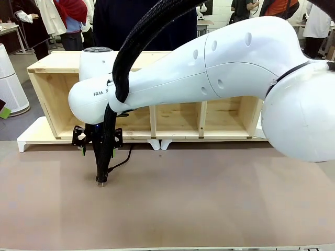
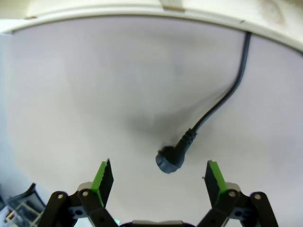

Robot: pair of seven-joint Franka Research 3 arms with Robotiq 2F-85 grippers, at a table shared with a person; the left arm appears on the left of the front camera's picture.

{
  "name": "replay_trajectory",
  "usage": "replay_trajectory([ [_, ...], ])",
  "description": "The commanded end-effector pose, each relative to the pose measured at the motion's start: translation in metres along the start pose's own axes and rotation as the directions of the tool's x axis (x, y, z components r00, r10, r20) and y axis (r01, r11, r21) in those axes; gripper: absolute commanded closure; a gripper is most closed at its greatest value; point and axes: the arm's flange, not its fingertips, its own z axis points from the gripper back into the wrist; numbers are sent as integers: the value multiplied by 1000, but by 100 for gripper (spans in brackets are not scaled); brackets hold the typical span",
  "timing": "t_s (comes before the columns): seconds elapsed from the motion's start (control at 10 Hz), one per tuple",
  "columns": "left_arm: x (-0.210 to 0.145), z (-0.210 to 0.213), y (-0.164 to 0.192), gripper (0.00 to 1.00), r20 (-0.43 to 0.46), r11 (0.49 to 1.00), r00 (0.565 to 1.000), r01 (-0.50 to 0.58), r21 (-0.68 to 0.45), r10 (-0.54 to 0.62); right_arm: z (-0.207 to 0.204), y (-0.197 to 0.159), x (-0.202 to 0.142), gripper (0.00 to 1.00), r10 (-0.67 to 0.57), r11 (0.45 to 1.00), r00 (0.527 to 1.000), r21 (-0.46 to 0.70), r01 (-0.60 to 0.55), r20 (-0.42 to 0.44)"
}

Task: Perform cable management.
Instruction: When the cord part of the Power Cable appears at the lower middle area of the table and stops, grasp the cord part of the Power Cable.

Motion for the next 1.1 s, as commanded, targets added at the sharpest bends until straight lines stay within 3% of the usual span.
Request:
replay_trajectory([
  [0.0,0,0,1,0,2,1000,1000,-1,-4,1,-4,8,2,0,-19,999,999,-50,17,-43],
  [0.3,0,0,1,0,2,1000,1000,-1,-4,1,-21,13,3,0,-60,995,992,-80,51,-115],
  [1.0,0,0,1,0,2,1000,1000,-1,-4,1,-54,8,14,0,-91,988,993,-129,80,-82],
])
